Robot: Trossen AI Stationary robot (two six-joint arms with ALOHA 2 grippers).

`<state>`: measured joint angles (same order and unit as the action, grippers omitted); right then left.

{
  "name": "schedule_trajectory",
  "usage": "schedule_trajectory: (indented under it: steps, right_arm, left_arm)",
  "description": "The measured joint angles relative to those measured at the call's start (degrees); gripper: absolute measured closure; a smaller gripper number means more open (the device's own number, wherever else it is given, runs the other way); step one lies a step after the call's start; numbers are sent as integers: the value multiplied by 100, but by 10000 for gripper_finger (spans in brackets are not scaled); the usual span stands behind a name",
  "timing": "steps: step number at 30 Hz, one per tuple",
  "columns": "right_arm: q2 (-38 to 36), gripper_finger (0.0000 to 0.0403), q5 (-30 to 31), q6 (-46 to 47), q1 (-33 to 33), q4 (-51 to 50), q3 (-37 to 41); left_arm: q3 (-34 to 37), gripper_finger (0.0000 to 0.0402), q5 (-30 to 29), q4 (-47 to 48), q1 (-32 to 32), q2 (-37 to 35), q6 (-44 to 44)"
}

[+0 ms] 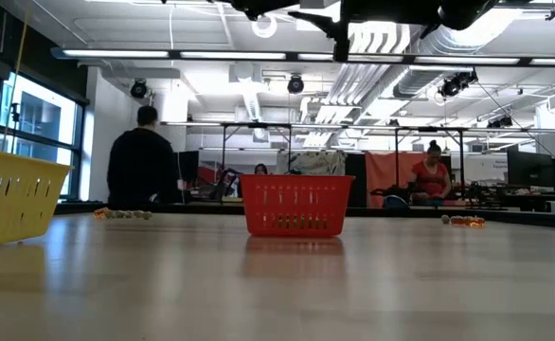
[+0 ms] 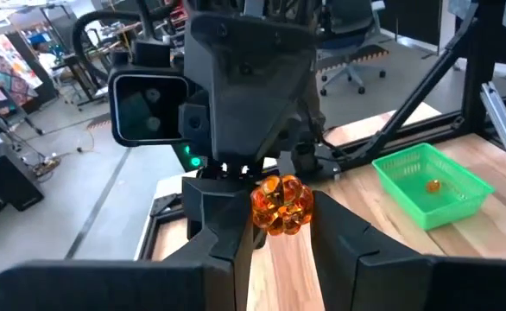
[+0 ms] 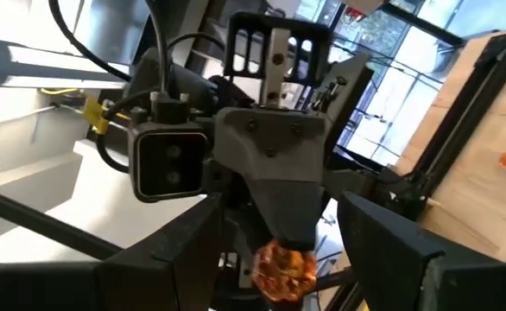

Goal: Sort Halloween decoration
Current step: Put the orange pumpkin toy into the green bin

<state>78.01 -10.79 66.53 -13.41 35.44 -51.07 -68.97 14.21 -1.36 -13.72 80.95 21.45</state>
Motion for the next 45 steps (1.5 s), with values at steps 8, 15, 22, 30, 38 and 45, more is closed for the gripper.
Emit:
schedule_trajectory:
  steps: [8, 15, 22, 30, 38, 45]
  right_arm:
    - [12, 181, -173, 52, 0, -98, -30]
    - [12, 184, -172, 52, 0, -165, -30]
    - [12, 244, -168, 52, 0, -179, -30]
    - [12, 307, -163, -79, 0, -209, -30]
    - [10, 307, -156, -87, 0, -209, -30]
    - [6, 305, -148, -162, 2, -177, -30]
  left_arm:
    - [0, 326, -297, -19, -13, 0, 17]
    - [0, 326, -296, -16, -13, 0, 22]
    - [0, 326, -296, -14, -13, 0, 22]
    - [0, 326, -297, -20, -13, -9, 29]
    - [0, 322, -294, -18, -13, -9, 29]
    - [0, 267, -277, 18, -8, -7, 213]
